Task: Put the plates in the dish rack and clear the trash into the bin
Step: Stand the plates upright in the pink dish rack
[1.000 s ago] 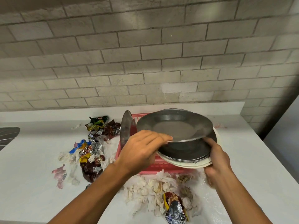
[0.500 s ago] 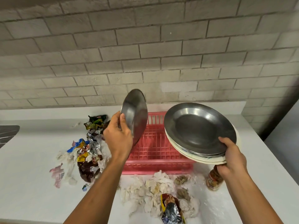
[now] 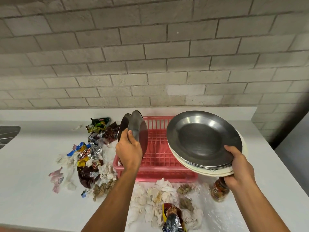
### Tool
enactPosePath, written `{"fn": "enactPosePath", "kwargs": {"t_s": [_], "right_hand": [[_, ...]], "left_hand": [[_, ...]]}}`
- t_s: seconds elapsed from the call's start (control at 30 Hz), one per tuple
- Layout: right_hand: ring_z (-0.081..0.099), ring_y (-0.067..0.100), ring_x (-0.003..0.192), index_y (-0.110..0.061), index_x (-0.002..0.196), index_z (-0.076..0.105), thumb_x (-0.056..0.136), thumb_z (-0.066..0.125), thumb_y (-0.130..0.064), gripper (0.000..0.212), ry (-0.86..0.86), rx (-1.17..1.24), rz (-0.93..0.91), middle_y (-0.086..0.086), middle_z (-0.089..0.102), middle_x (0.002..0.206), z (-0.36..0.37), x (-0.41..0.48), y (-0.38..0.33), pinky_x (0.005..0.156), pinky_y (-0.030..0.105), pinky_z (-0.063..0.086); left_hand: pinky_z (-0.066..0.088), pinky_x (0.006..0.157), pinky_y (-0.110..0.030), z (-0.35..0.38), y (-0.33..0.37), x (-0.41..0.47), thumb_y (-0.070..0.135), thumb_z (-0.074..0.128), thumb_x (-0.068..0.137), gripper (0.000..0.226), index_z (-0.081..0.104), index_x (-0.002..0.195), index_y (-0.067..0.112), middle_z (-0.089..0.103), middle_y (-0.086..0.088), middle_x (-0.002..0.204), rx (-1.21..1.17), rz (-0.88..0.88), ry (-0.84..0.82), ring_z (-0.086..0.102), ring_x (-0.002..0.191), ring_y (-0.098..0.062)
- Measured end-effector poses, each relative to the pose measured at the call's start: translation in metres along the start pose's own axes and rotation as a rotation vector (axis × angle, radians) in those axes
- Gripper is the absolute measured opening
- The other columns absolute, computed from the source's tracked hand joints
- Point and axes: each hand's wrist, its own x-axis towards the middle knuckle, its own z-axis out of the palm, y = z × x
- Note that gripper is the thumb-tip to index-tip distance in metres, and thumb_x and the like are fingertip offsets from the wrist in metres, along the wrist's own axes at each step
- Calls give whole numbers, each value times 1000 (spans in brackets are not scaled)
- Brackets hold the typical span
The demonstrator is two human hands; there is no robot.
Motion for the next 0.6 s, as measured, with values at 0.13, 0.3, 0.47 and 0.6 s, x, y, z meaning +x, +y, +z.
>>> {"fn": "enactPosePath", "kwargs": {"t_s": [0.13,0.3,0.47,0.6], "right_hand": [[71,36,99,-14,119,66,75,83,-24,47,-5,-14,3,11,75,110,1,3,1,91,52,59],[72,35,96,-13,121,67,75,83,-24,50,-10,-28,0,11,75,109,2,7,1,81,45,60],[72,34,95,-14,121,67,75,83,-24,50,-15,-36,-11,11,75,108,6,8,4,77,43,60],[72,35,96,-14,123,66,75,83,-25,52,-16,-45,-12,11,75,109,6,9,6,78,44,60]], "left_hand": [[30,48,-19,3,-6,-4,22,44,107,29,68,113,5,65,-4,70,35,-40,-26,49,51,-9],[40,52,-25,7,-4,-1,27,40,108,30,64,109,8,65,-1,74,50,-52,-84,56,56,-13],[38,53,-26,-1,1,0,24,44,106,20,60,106,12,58,6,70,161,-53,-194,58,60,-14],[47,55,-26,-10,-2,-6,23,52,102,17,59,111,10,59,10,64,225,-66,-304,57,57,-6]]}}
